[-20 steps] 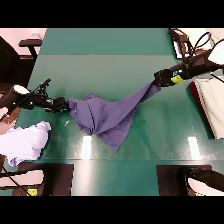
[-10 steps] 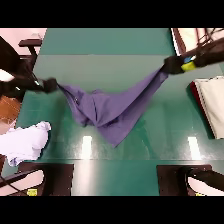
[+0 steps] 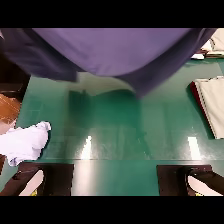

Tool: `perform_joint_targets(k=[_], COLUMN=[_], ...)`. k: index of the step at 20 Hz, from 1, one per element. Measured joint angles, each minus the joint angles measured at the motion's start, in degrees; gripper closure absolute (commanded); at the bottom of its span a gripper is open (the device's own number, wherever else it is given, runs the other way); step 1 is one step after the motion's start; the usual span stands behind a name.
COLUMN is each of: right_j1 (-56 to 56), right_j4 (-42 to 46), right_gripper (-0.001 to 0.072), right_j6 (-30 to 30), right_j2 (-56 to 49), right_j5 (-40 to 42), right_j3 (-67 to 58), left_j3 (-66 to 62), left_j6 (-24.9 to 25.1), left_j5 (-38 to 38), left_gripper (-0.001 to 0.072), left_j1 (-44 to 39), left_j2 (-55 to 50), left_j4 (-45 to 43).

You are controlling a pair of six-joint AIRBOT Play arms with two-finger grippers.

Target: Fold the shirts.

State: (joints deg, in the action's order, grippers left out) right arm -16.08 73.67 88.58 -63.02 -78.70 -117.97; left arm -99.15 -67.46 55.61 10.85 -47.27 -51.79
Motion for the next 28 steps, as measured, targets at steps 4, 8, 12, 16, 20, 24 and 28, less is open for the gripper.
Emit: perform_joint_targets(k=[4, 8, 12, 16, 20, 24, 28], right_j1=[5.7, 11.6, 13.6, 14.1, 13.4, 11.1, 10.3], right_j4=[0.0, -0.4, -2.5, -4.3, -4.7, -4.9, -5.1], right_gripper=[0.0699, 0.0699, 0.0699, 0.0699, 0.0698, 0.0697, 0.0277], right_j6=[-0.4, -0.5, -0.6, -0.6, -1.4, -2.3, -2.6], right_j2=[7.2, 7.8, 2.9, -5.5, -17.1, -28.0, -35.7], right_j5=[4.6, 3.1, -0.5, -2.6, -3.0, 0.2, 2.4], right_j3=[1.7, -2.3, -1.6, 5.1, 10.7, 11.4, 5.8], left_j3=[-8.9, -13.0, -12.8, -4.2, 10.5, 18.2, 19.1], left_j6=[-1.0, -2.8, -5.3, -6.8, -6.9, -4.2, -3.3], left_j5=[0.9, 2.3, 8.6, 15.4, 15.5, 6.6, -1.0], left_gripper=[0.0684, 0.0684, 0.0684, 0.0683, 0.0682, 0.0681, 0.0181], left_j1=[0.0, 0.0, 0.0, -0.5, -3.3, -6.0, -6.1], left_j2=[3.7, 4.0, -1.3, -9.7, -19.7, -31.0, -37.2], left_j4=[-0.6, -0.7, -1.1, -1.4, -1.7, -1.6, -1.7])
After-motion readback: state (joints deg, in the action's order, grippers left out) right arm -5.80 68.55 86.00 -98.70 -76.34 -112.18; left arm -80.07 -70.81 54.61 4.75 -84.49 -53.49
